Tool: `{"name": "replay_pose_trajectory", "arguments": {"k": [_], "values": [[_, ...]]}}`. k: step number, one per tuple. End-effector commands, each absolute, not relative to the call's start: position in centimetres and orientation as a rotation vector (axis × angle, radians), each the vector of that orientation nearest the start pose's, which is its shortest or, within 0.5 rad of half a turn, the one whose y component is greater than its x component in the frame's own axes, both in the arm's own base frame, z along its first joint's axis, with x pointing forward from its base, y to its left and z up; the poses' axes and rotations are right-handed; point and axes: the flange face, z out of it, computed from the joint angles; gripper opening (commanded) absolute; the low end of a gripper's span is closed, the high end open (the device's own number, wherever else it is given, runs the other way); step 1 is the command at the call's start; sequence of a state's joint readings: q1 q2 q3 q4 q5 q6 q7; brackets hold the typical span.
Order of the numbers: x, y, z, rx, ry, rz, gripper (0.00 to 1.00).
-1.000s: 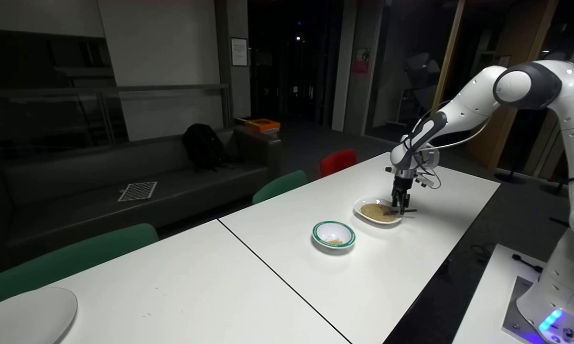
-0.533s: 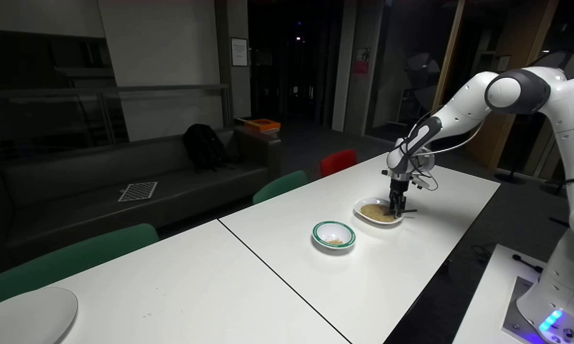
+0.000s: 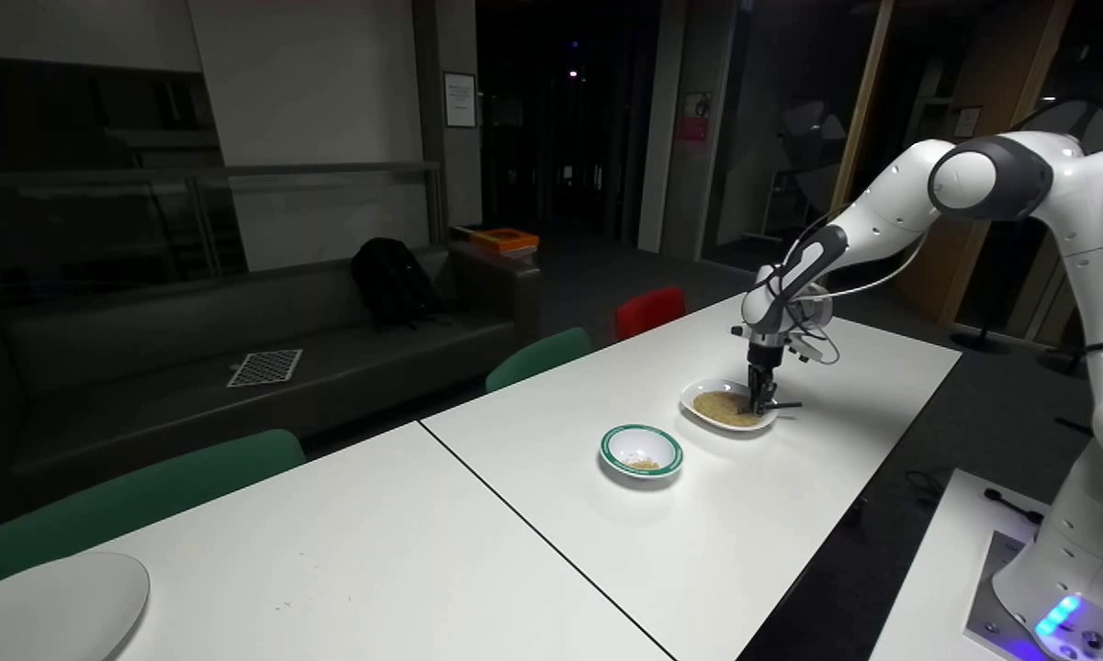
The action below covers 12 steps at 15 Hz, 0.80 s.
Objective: Scoop some contents from the white plate using the spoon and put it in the bowl.
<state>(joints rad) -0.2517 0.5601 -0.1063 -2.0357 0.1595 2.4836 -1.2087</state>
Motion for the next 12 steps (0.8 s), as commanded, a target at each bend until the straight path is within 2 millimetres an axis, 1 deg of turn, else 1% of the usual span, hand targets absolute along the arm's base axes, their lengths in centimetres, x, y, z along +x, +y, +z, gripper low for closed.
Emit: {"name": "replay_pose_trajectory", "arguments": {"k": [1,2,3,5,8,10,12], "values": [[55.2,-21.2,15.8,-2.847,-1.062,0.105,0.06],[55.3,-21.1,15.7,-2.847,-1.061,0.111,0.01],[55.4,-21.1,15.7,-2.849,-1.057,0.114,0.0],[55.5,-21.0,15.7,-2.851,-1.054,0.126,0.03],[55.8,-20.7,15.8,-2.856,-1.049,0.143,0.03],[56.0,-20.3,16.2,-2.862,-1.052,0.151,0.03],[56.5,-19.8,17.0,-2.873,-1.063,0.148,0.03]]}}
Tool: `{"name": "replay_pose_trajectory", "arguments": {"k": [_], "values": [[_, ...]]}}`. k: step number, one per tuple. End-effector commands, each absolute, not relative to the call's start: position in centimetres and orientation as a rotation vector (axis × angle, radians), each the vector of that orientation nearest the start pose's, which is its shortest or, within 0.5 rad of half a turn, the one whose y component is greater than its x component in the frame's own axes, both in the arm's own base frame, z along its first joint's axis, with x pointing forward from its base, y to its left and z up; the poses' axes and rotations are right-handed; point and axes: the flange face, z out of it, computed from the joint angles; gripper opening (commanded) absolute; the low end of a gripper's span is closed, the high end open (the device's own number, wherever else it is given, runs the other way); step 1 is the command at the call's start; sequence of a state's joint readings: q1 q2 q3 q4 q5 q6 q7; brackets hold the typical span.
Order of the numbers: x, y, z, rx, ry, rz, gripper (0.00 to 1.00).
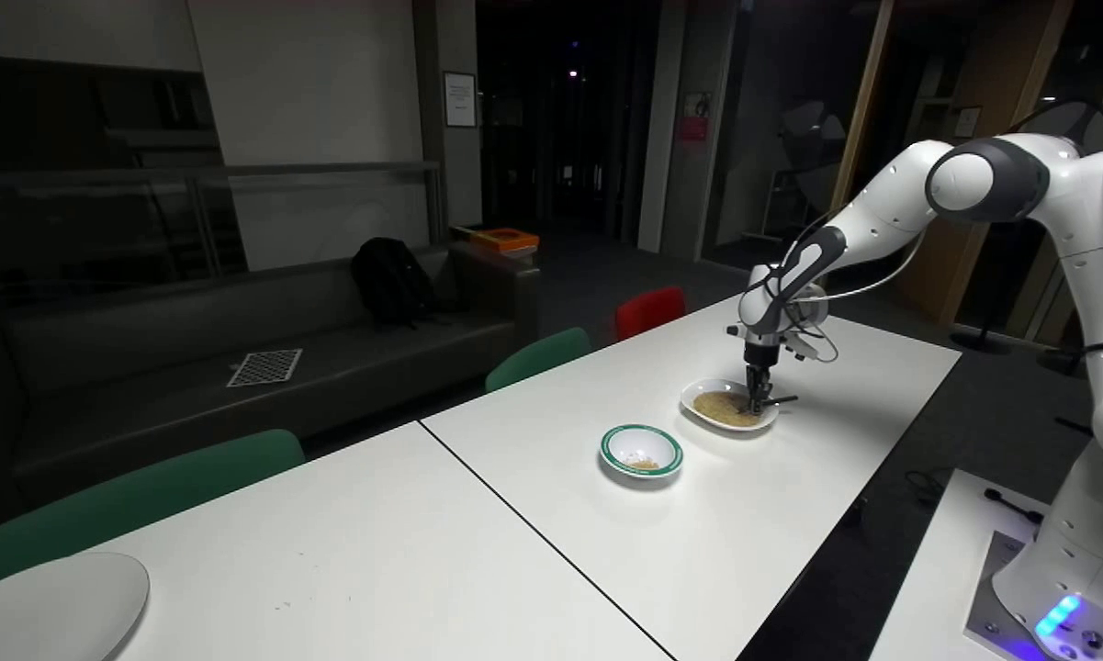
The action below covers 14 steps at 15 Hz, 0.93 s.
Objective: Scoop some contents from the white plate using the spoon and put it in the bowl.
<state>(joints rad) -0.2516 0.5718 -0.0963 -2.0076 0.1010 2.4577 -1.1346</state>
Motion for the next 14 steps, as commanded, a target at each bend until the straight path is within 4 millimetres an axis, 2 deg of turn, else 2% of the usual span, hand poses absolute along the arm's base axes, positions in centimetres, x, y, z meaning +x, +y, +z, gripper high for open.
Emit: {"name": "replay_pose_trajectory", "arguments": {"k": [1,8,14], "values": [[56.7,-19.6,17.5,-2.881,-1.069,0.145,0.03],[58.6,-18.9,20.4,-2.928,-1.087,0.129,0.03],[58.6,-18.8,21.3,-2.925,-1.087,0.118,0.03]]}}
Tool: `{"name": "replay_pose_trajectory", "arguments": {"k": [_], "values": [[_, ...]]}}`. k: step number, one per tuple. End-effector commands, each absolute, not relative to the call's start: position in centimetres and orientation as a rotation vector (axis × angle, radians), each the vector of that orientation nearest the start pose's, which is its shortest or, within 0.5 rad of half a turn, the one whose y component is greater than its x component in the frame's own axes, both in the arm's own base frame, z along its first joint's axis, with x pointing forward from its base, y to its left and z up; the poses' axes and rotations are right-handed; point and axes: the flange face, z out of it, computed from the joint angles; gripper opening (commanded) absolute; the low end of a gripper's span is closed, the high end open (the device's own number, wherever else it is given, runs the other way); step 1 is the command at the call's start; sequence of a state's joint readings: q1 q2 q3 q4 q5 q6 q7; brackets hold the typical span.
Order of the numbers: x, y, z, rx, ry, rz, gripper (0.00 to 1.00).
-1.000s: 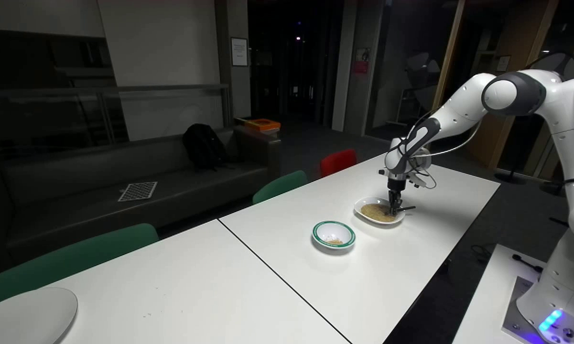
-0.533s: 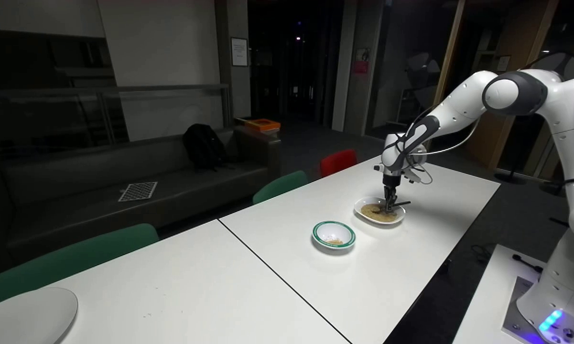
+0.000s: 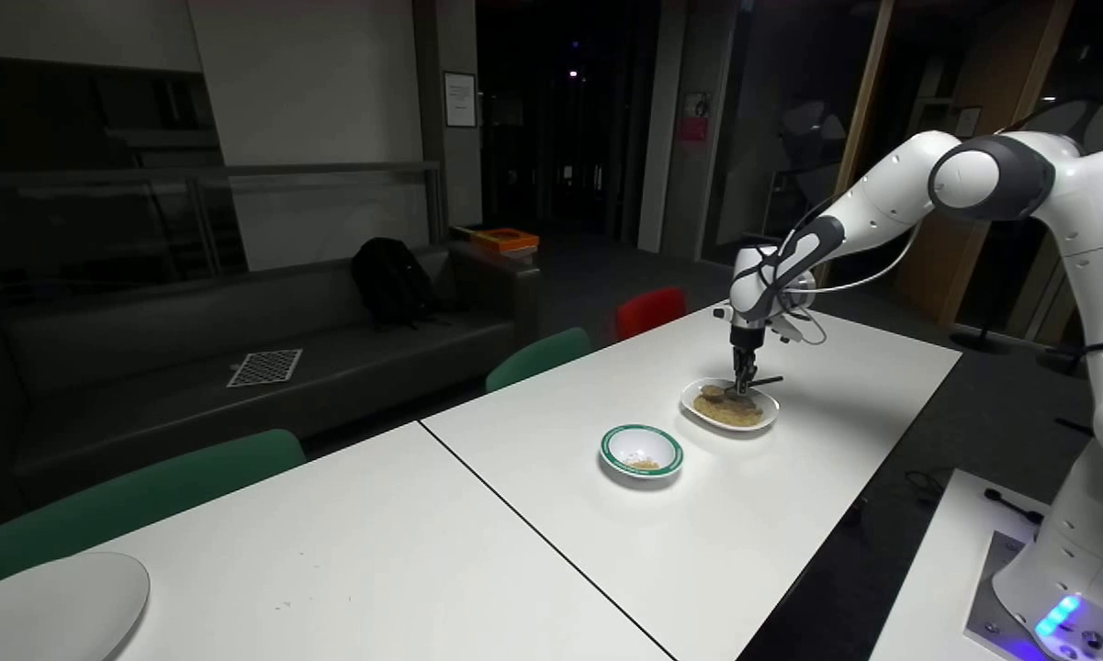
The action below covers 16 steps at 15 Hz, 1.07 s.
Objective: Scoop some contents from the white plate using the spoon and put it in the bowl.
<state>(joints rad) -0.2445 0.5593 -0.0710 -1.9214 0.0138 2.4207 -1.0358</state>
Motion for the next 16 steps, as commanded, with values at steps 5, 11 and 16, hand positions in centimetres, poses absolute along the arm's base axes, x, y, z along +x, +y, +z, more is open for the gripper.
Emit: {"name": "replay_pose_trajectory", "arguments": {"k": [5,11,16], "values": [[57.6,-17.4,22.4,-2.894,-1.089,0.163,0.03],[56.8,-14.8,24.5,-2.881,-1.129,0.173,0.03],[55.8,-11.1,25.1,-2.873,-1.196,0.208,0.03]]}}
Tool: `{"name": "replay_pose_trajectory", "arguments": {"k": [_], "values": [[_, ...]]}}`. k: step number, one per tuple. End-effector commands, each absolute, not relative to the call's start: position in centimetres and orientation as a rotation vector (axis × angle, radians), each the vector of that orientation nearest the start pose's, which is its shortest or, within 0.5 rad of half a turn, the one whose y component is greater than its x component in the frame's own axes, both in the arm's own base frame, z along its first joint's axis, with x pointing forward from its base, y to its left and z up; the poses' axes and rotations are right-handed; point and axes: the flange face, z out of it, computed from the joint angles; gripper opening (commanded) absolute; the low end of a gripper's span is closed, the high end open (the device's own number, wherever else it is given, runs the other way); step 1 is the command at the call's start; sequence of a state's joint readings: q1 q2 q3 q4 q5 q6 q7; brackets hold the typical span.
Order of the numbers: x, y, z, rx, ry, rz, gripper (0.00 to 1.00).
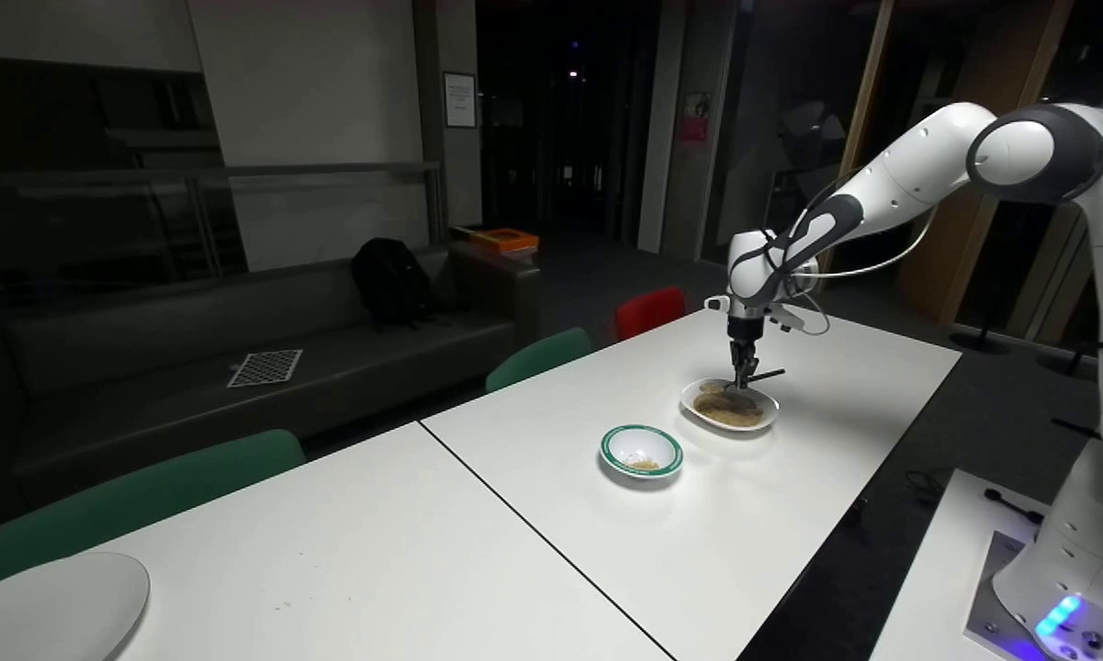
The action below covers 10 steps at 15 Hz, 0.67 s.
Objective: Scoop some contents from the white plate using the spoon and put it in the bowl.
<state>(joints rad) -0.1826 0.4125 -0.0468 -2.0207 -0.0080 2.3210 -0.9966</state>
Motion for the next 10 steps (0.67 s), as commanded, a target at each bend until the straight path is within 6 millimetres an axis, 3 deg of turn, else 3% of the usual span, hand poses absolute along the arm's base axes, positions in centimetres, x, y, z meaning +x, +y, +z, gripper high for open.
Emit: {"name": "replay_pose_trajectory", "arguments": {"k": [1,6,10], "values": [[55.7,-10.2,25.1,-2.871,-1.217,0.22,0.03],[55.4,-5.9,25.3,-2.862,-1.318,0.275,0.03],[55.7,-3.7,25.6,-2.846,-1.36,0.282,0.03]]}}
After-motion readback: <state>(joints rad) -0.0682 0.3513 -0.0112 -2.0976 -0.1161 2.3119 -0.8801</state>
